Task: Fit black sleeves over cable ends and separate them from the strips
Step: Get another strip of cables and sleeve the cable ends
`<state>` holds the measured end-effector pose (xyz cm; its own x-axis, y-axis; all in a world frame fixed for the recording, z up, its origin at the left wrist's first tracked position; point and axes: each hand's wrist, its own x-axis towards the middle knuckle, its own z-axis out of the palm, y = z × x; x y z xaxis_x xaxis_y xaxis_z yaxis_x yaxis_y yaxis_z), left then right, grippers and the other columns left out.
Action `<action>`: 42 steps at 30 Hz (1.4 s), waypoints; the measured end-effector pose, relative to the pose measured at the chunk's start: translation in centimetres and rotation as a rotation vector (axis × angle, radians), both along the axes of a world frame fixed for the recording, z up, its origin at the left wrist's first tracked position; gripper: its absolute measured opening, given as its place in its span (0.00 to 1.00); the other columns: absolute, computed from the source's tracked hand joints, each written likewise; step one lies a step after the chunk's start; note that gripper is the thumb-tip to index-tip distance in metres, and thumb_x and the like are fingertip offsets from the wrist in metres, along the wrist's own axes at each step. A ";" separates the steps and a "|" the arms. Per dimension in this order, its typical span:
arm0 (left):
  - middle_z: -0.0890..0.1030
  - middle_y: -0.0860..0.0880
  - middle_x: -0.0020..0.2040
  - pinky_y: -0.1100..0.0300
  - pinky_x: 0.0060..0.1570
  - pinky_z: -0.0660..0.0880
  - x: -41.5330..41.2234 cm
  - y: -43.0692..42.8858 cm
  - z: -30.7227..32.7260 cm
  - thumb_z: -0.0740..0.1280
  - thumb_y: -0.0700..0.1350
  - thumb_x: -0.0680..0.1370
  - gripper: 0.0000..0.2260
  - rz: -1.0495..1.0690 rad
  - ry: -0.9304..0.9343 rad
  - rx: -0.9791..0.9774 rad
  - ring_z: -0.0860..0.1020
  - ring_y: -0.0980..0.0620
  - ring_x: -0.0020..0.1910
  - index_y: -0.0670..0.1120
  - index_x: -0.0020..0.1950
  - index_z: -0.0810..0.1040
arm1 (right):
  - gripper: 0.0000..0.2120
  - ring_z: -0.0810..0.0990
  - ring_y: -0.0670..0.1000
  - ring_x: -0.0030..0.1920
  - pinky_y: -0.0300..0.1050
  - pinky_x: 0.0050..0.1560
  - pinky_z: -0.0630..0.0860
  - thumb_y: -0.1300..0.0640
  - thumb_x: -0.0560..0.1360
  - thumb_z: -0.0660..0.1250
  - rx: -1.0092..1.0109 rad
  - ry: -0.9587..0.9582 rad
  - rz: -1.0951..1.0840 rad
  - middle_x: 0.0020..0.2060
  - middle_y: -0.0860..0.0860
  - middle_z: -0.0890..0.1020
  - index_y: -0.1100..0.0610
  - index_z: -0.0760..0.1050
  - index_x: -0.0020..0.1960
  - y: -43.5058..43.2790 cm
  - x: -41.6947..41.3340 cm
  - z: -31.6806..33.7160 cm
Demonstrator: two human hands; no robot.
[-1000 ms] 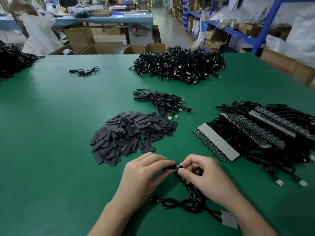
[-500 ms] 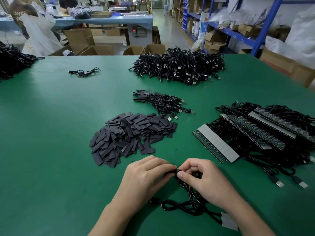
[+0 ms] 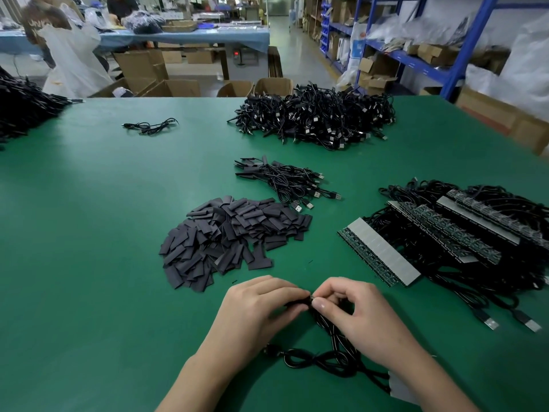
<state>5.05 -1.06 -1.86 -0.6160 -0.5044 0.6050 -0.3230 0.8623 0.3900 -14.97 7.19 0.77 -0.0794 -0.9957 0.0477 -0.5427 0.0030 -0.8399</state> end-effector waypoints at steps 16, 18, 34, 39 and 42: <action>0.85 0.61 0.47 0.59 0.49 0.80 -0.1 0.6 0.7 0.73 0.60 0.76 0.15 0.081 0.099 0.324 0.82 0.62 0.47 0.53 0.56 0.87 | 0.06 0.77 0.46 0.38 0.34 0.40 0.70 0.54 0.78 0.72 -0.050 0.014 -0.042 0.35 0.49 0.79 0.47 0.81 0.42 0.1 -0.3 0.0; 0.85 0.61 0.47 0.58 0.49 0.80 -0.1 0.5 0.8 0.73 0.58 0.75 0.13 0.078 0.091 0.332 0.82 0.61 0.47 0.53 0.55 0.87 | 0.06 0.77 0.47 0.39 0.35 0.41 0.71 0.54 0.77 0.73 -0.048 0.012 -0.044 0.35 0.50 0.79 0.47 0.81 0.42 0.1 -0.2 0.0; 0.85 0.59 0.46 0.60 0.43 0.80 -0.2 0.3 0.1 0.73 0.54 0.78 0.09 0.040 0.090 0.179 0.82 0.62 0.44 0.52 0.54 0.86 | 0.06 0.80 0.40 0.38 0.30 0.43 0.73 0.54 0.77 0.74 0.052 -0.101 -0.044 0.36 0.47 0.84 0.46 0.83 0.42 0.0 -0.3 0.2; 0.84 0.59 0.45 0.60 0.41 0.79 -0.1 0.2 -0.2 0.73 0.55 0.79 0.08 0.054 0.065 0.119 0.81 0.61 0.42 0.53 0.53 0.86 | 0.07 0.79 0.39 0.38 0.29 0.42 0.73 0.53 0.77 0.73 0.059 -0.102 -0.032 0.36 0.47 0.84 0.42 0.82 0.45 -0.1 -0.3 0.2; 0.84 0.62 0.46 0.59 0.44 0.80 -0.4 0.4 0.2 0.73 0.57 0.78 0.08 0.075 0.106 0.218 0.82 0.63 0.44 0.56 0.53 0.86 | 0.04 0.80 0.40 0.37 0.33 0.44 0.74 0.51 0.77 0.73 0.025 -0.062 -0.057 0.34 0.45 0.83 0.41 0.82 0.47 -0.1 -0.4 0.1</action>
